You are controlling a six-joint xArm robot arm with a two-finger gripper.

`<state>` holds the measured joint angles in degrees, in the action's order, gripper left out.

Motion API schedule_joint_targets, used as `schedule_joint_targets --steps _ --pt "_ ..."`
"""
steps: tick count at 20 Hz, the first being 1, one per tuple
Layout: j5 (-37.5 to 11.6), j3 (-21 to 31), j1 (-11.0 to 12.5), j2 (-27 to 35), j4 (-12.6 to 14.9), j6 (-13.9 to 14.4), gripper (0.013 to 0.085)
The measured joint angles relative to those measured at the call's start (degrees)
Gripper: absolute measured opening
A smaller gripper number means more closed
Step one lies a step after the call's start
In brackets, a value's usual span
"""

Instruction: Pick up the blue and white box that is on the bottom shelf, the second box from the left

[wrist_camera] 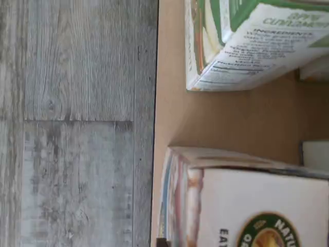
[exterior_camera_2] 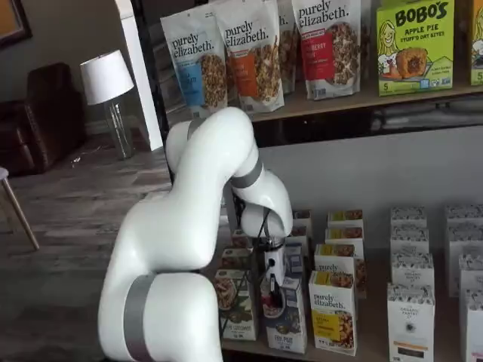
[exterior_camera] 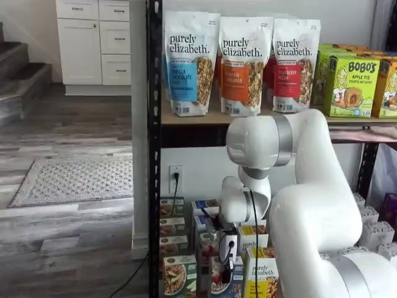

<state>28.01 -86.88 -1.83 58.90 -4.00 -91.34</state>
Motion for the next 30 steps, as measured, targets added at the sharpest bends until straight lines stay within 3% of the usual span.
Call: schedule_joint_targets --steps 4,15,21,30 --pt "-0.08 0.46 -0.05 -0.33 -0.16 -0.1 0.049" --pt "-2.23 5.67 -0.23 -3.78 -0.34 -0.16 0.049" --pt "-3.85 12.86 -0.82 -8.92 -0.3 0.38 0.049" --pt "-7.22 27.92 -2.02 -19.33 -0.05 1.64 0.049"
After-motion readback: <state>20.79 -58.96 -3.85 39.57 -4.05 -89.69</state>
